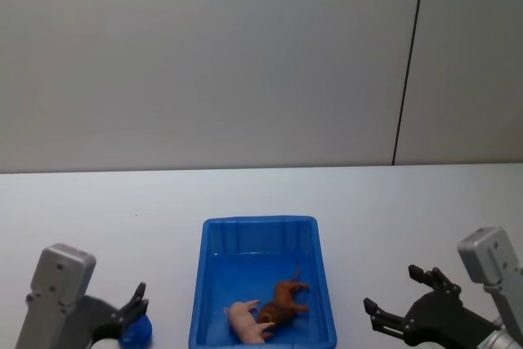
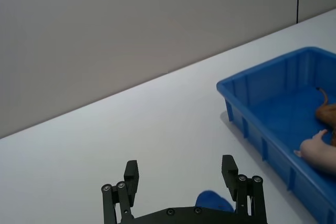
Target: Pick up the two dolls from the table and place them into the box.
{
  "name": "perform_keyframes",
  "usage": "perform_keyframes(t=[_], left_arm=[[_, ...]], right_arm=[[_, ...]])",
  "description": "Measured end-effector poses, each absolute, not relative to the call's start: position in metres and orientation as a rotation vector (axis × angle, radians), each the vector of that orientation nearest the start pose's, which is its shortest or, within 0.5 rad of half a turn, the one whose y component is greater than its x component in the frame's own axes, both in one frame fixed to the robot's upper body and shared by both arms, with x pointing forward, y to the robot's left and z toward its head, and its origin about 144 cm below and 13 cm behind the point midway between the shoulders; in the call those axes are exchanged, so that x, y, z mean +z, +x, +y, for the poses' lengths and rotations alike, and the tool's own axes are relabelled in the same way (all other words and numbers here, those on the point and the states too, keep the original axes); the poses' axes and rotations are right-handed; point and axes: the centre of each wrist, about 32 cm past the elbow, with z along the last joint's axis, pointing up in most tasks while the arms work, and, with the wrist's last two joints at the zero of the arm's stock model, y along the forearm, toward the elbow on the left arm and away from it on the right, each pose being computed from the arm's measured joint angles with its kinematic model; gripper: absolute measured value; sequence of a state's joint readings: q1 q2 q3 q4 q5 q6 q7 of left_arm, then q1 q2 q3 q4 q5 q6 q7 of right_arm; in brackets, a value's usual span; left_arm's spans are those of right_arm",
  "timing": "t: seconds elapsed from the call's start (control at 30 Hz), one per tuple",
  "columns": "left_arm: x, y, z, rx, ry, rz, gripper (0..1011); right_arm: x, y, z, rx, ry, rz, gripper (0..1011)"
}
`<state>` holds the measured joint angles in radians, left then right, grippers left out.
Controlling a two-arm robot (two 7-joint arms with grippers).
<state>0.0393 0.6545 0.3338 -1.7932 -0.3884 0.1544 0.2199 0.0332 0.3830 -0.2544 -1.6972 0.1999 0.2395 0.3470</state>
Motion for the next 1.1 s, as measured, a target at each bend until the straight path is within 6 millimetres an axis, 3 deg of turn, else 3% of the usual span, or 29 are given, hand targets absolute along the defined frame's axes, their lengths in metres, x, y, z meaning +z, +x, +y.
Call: perform_keyframes(t=[0.43, 1.1], left_arm=[[1.161, 0.423, 0.303, 1.346, 0.342, -0.01, 1001], [1.132, 0.439, 0.321, 1.264, 0.324, 0.072, 1001]], right_arm=[[1.179, 0.456, -0.249, -0.963, -0.264, 0.012, 1001], [1.179, 0.456, -0.249, -0.963, -0.265, 0.013, 1001]])
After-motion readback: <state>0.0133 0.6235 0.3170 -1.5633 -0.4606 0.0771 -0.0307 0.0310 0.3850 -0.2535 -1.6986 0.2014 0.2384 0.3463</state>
